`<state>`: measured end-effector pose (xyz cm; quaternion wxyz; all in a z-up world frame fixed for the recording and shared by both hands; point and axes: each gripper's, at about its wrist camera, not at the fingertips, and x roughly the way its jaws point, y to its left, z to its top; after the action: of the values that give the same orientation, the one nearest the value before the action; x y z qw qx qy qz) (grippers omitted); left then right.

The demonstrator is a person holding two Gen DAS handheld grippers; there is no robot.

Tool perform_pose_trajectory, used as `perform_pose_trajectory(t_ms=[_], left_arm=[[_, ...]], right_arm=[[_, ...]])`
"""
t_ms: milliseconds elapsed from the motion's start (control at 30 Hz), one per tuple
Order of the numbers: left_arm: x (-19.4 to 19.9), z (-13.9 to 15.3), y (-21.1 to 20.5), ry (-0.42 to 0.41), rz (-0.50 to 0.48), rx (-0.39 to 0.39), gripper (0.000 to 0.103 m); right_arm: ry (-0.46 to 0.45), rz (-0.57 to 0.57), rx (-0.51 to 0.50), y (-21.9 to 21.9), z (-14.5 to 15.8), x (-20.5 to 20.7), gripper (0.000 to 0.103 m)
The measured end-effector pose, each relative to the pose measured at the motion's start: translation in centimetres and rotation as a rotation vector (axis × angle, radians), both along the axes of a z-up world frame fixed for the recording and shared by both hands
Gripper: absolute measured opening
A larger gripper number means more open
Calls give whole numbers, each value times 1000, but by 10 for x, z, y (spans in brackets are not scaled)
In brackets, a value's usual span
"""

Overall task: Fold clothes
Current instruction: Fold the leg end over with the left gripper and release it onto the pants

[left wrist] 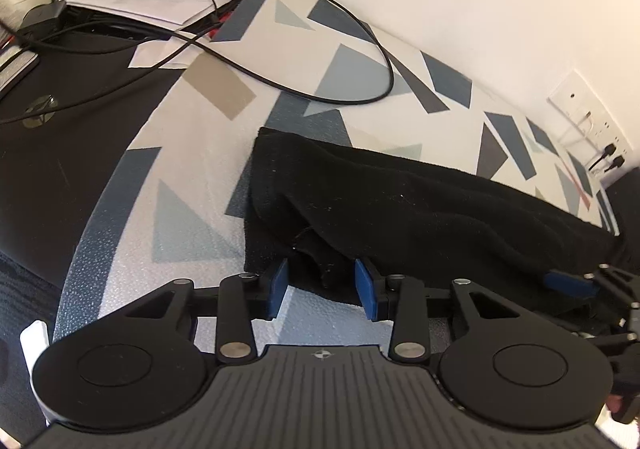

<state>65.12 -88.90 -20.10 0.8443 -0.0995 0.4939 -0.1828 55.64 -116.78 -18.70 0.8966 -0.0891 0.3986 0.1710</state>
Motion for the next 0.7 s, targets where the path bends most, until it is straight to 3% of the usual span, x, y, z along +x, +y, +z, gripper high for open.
perform_pose_trajectory(t_ms=[100,133,167,233,400,600,633,667,700], left_arm=[[-1,0,6,2,1,-26,38],[-1,0,6,-2,-7,-30,38],[-2,1,6,-6,-14,-33,38],[-3,1,3,-23,-38,-35,39],[-4,1,-10,-58,-91,-15,48],[-4,-6,-19,-59,-106,6,48],[-5,-5,-19,-69,-106,8,45],[-5,-5,-19,-78,-102,11,23],[-5,-4,-19,-88,-99,15,10]], right_arm=[[27,64,-13,17,-6,10,50],[32,60,0,17,-6,13,44],[36,50,17,15,-6,17,23],[44,30,51,12,-6,23,7],[33,-153,238,-21,4,32,5],[37,-219,252,-32,1,34,5],[38,-226,250,-32,0,34,5],[39,-230,248,-32,-1,34,5],[41,-234,247,-32,-2,34,5]])
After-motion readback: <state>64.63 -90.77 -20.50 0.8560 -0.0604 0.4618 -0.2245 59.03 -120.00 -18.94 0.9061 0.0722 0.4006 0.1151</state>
